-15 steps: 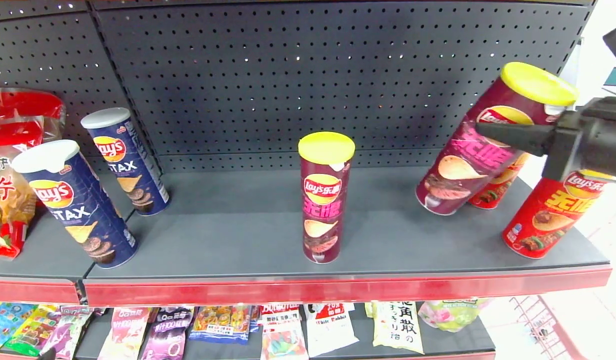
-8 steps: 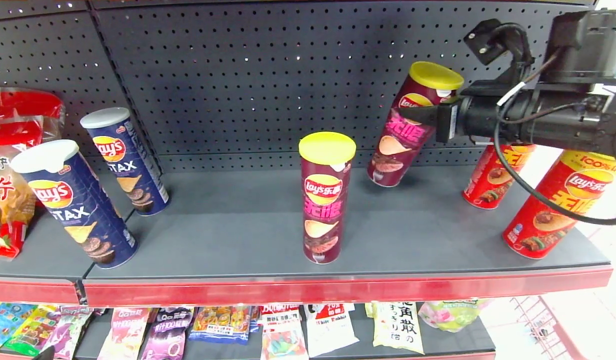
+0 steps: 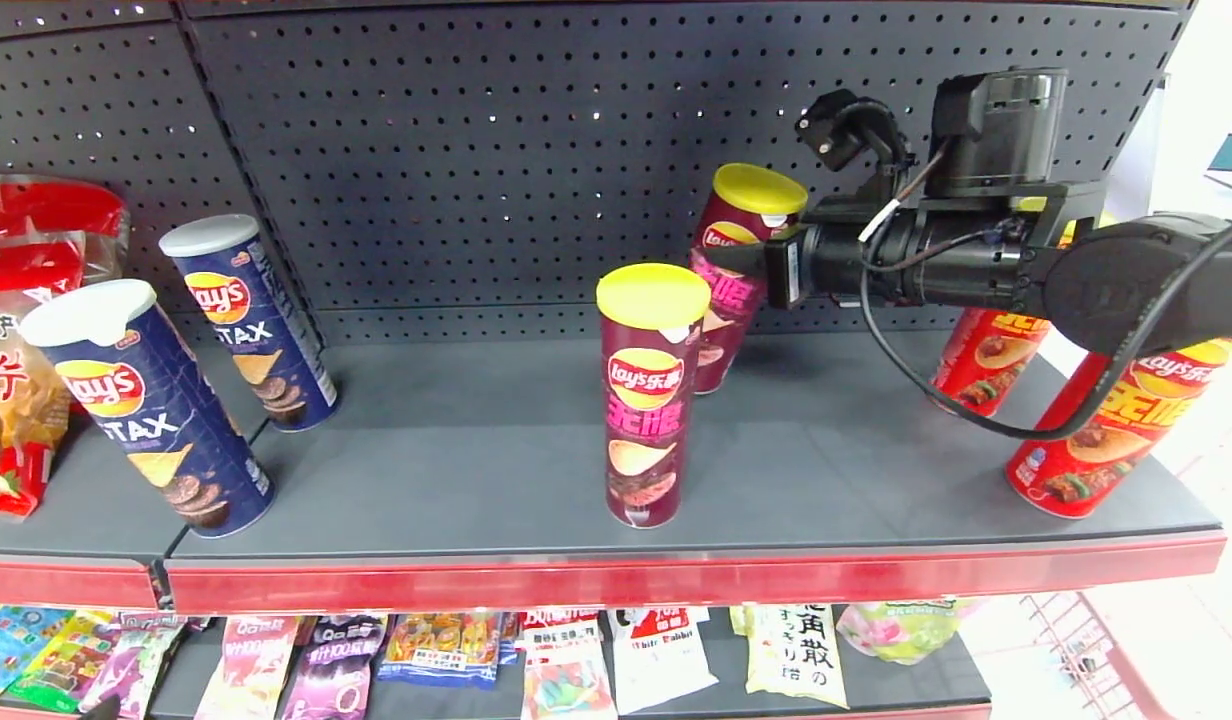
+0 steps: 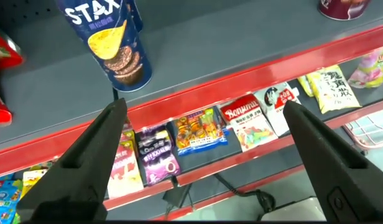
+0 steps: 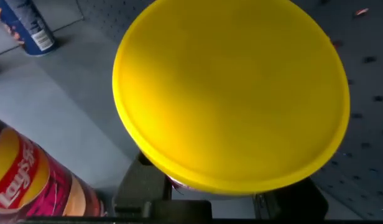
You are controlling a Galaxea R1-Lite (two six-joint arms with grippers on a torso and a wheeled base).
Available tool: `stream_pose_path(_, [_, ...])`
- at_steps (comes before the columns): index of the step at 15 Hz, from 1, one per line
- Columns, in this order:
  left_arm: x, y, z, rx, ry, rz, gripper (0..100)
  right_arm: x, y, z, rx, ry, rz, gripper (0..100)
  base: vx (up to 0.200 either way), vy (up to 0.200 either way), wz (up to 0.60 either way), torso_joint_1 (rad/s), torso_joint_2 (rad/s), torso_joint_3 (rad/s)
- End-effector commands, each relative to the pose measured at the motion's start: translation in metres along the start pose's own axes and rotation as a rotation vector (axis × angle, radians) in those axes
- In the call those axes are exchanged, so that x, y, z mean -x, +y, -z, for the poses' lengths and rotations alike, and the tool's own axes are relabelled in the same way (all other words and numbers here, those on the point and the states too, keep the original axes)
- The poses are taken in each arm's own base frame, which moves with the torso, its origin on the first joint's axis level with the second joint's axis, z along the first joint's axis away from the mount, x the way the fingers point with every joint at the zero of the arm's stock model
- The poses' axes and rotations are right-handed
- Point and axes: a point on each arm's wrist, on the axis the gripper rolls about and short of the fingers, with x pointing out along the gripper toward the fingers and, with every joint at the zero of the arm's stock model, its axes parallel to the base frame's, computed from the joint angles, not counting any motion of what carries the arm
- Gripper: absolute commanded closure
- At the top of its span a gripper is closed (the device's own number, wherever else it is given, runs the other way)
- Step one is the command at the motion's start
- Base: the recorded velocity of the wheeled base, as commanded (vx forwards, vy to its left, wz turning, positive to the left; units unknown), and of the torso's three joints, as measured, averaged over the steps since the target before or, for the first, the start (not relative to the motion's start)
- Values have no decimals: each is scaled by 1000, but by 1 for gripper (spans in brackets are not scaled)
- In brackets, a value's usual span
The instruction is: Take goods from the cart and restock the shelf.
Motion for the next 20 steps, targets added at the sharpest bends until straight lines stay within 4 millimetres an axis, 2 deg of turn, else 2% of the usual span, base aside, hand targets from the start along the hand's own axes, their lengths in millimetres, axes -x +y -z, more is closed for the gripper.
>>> stream_pose_path(1, [-2, -1, 0, -5, 12, 1, 0, -3, 2, 2, -1, 7, -8, 100, 0, 0, 0, 0, 0, 0])
stream_pose_path(20, [-2, -1, 0, -5, 11, 16, 0, -26, 18, 19, -1, 60, -60, 100, 0, 0, 0, 0, 0, 0])
